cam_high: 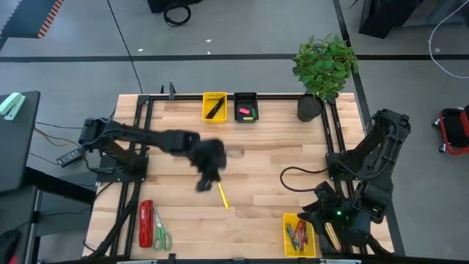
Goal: Sort crayons/erasers/pens/pencils in bins
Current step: Put the yellow pen into the top yellow bin
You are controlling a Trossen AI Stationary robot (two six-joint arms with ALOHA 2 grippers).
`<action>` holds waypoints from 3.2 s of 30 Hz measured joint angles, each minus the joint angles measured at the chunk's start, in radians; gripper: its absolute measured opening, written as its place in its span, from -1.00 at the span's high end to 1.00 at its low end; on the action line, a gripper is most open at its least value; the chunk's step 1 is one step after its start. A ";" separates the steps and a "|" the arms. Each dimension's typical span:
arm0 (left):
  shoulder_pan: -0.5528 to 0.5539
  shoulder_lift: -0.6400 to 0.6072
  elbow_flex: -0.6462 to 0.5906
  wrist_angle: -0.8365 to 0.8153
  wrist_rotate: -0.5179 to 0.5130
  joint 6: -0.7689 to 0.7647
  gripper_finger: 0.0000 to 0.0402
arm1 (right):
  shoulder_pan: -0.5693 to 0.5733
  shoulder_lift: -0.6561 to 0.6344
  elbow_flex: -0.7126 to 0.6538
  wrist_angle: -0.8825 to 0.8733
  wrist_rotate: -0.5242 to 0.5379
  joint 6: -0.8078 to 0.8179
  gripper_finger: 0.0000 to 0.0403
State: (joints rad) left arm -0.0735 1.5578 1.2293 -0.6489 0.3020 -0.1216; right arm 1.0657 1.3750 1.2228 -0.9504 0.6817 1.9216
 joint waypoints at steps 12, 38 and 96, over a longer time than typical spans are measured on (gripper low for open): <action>-0.087 0.149 0.001 -0.072 -0.098 0.666 0.42 | -0.009 0.000 0.000 -0.010 0.003 -0.032 -0.05; -0.007 0.365 0.003 0.036 -0.126 1.005 0.23 | -0.007 0.000 0.000 0.000 -0.002 -0.019 -0.05; 0.583 0.128 0.091 0.042 -0.065 0.029 0.81 | -0.040 -0.007 0.000 -0.197 -0.005 -0.011 -0.05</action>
State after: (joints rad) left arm 0.5093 1.6860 1.3205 -0.6070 0.2368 -0.0924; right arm 1.0258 1.3679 1.2224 -1.1479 0.6767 1.9110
